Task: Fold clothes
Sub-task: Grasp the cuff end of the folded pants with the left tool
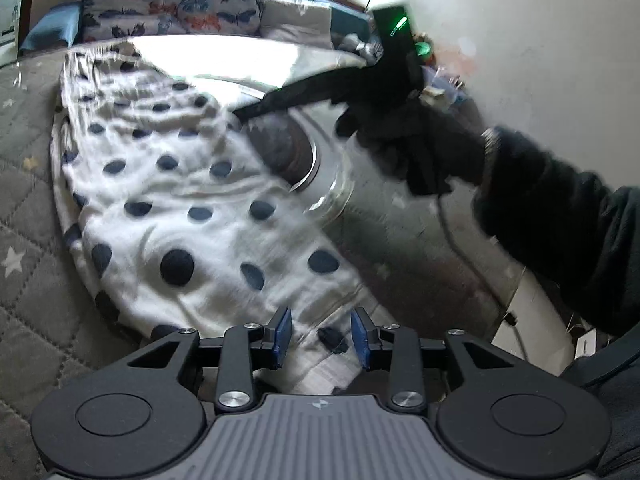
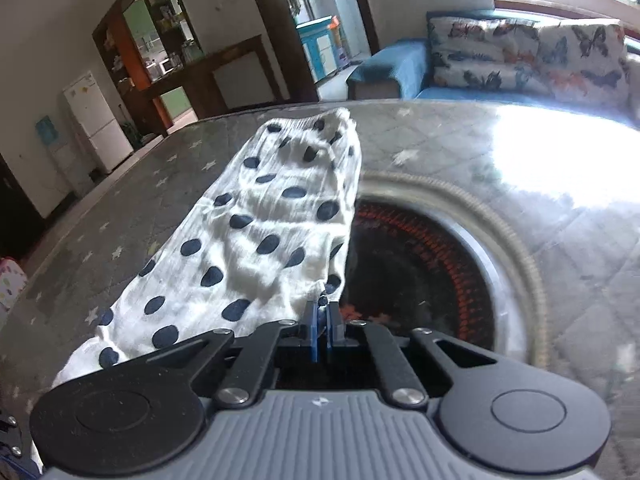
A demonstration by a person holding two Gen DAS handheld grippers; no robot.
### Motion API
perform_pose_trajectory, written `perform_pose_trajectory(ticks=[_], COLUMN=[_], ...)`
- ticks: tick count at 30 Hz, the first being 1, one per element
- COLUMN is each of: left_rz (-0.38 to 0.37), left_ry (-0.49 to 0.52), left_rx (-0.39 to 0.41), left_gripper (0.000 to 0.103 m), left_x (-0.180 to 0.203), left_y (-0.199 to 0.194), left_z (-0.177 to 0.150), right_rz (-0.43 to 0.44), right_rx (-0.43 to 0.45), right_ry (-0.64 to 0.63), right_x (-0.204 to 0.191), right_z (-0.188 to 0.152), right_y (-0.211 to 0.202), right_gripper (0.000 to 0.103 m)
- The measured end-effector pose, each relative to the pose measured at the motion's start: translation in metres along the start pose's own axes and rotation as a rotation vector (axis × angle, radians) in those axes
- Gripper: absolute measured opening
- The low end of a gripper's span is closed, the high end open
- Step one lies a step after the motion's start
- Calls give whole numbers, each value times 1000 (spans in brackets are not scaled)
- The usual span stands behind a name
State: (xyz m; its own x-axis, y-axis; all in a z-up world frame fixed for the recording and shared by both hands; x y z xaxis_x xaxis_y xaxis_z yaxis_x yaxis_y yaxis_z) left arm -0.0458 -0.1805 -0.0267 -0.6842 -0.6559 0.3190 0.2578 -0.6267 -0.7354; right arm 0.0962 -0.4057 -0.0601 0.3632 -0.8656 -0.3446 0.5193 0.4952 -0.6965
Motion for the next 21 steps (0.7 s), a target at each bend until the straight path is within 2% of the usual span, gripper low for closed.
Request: perform_pose_trajectory(ticks=[4,6,10,11,14,17,21], left_rz=[-14,-23,-41,-41,-8,14,78], left_ry=[3,8,29,27,2,-89,-134], left_rx=[-2,-3,25,41,108,165,163], left_gripper=[37,42,45,45,46,47,47], left_x=[-1,0,3,2,-11,-36,-69], left_y=[0,-3,-16,-19,-26,-21,-2], left_z=[-2,-1,10,15,38,60,73], right_rz=[-60,-72,-71,-48,16,26,3], right_rx=[-16,-23,44,53,32,-5,-50], right_ry=[-47,-46,-65,-69,-87,-103,-95], right_x=[6,7,-2,-8,-26,-33,-28], right_z=[-2,-2,12,15,17,13,9], right_y=[-2,-1,-16,-20,-15,4,28], right_gripper=[3,5,8,8,8,8,8])
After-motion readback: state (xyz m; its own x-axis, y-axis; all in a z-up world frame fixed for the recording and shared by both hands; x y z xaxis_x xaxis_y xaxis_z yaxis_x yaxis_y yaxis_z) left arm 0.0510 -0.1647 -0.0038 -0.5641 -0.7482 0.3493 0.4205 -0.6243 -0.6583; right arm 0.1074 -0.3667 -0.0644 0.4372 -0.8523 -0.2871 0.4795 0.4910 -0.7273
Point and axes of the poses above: each gripper's, at about its wrist camera, not at the fingertips, and y roughly the way its jaws point, x to its right, z to its top, the point moved 10 cm from there along y, roughly the way its jaws point, and after that the axes turned 7 degrees about y, right-handed, at the moved point
